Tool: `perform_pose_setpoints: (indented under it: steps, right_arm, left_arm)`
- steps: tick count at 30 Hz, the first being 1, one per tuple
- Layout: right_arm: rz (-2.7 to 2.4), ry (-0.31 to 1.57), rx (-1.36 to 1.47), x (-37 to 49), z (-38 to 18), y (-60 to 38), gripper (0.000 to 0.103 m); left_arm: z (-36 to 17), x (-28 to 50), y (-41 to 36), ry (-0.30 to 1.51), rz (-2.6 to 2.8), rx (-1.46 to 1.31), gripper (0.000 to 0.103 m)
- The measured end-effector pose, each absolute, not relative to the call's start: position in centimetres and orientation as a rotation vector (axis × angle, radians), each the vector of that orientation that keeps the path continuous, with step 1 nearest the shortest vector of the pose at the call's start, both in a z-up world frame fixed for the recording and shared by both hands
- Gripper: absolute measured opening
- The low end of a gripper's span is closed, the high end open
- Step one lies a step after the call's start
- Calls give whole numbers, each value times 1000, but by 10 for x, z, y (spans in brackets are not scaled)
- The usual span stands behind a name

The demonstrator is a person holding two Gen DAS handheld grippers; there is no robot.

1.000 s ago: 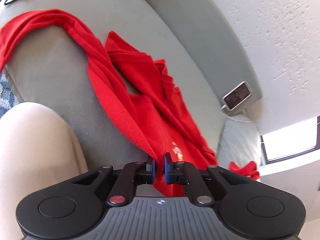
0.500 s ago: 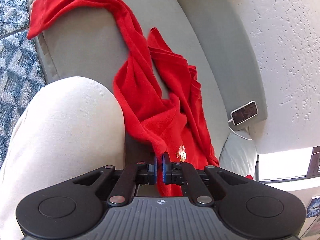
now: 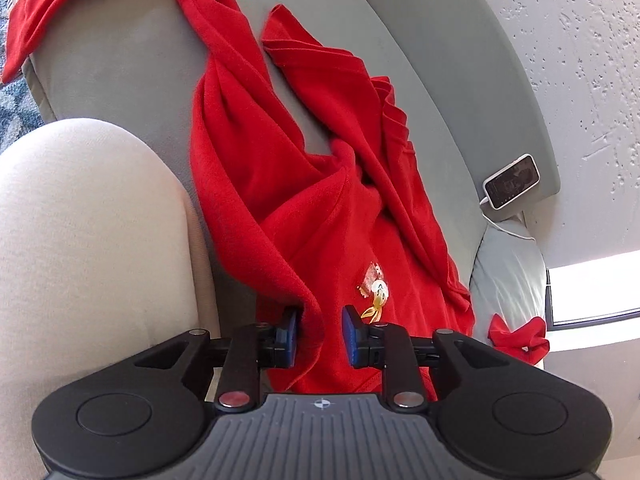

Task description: Fold clothes

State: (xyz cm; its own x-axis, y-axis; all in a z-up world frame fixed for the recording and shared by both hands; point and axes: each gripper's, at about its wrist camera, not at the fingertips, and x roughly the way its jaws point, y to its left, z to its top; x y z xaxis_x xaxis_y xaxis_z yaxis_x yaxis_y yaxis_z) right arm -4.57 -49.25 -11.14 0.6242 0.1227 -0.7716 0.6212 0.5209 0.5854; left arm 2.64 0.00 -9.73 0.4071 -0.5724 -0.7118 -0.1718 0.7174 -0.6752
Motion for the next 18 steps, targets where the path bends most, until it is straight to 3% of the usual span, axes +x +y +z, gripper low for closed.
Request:
perform_pose_setpoints:
  steps: [2,5,7,15,18]
  right_arm:
    - [-347,891,946,-43,-111,-488,32]
    - [-311,897,923,-48,-105,-485,34]
    - [-293,904,915,-51,-101,-484,34]
    - [-307,973,793,-60,-87,-472,34]
    - [-327,968,816,-64,-88,-474,34]
  left_arm:
    - [-98,27,-1,1149,-289,-759,23]
    - [-100,26,1,1141,-297,-780,24]
    - [-99,25,3,1142,-304,-786,30]
    - [-96,28,-13,1202,-247,-618,41]
    - [-101,32,-13,1234,-201,-600,35]
